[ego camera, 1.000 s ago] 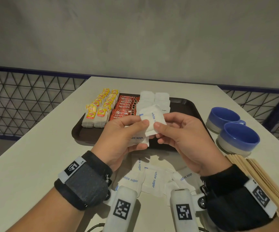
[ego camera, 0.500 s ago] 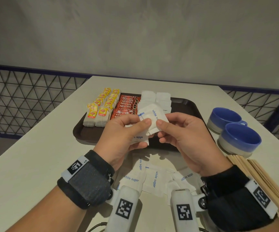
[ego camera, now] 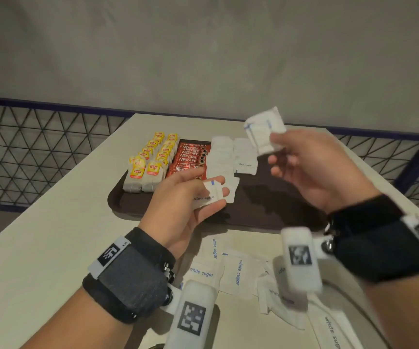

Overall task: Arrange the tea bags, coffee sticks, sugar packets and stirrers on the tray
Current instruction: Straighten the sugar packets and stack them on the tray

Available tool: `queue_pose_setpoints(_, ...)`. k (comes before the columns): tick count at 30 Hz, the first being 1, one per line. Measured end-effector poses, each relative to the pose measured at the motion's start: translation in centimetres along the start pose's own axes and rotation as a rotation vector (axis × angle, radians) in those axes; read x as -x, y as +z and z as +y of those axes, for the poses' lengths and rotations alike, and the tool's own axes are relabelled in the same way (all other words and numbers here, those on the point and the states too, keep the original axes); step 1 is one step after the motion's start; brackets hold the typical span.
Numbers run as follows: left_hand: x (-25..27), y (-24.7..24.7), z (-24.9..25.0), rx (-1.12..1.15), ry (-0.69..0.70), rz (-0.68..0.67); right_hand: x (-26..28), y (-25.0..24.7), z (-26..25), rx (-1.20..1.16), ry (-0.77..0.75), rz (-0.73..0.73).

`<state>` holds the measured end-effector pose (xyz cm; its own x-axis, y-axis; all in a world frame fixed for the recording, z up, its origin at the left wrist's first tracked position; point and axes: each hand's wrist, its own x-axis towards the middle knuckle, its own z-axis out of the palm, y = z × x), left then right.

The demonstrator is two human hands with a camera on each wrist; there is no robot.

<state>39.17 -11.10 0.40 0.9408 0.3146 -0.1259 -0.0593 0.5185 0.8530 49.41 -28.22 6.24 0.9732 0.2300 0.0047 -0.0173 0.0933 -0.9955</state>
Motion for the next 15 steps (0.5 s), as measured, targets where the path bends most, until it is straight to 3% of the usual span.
queue_pose_setpoints(3, -0.3, -0.3, 0.3, 0.065, -0.012, 0.005, -4.0, 0.0, -2.3, 0.333, 0.01, -0.071)
queue_pose_setpoints(9, -0.6, -0.5, 0.2, 0.047, -0.001, -0.001, -9.6, -0.2, 0.1, 0.893, 0.263, -0.169)
queue_pose_setpoints(15, -0.9, -0.6, 0.3, 0.051, 0.002, -0.015, -11.7, 0.8, 2.7, 0.97, 0.335, -0.15)
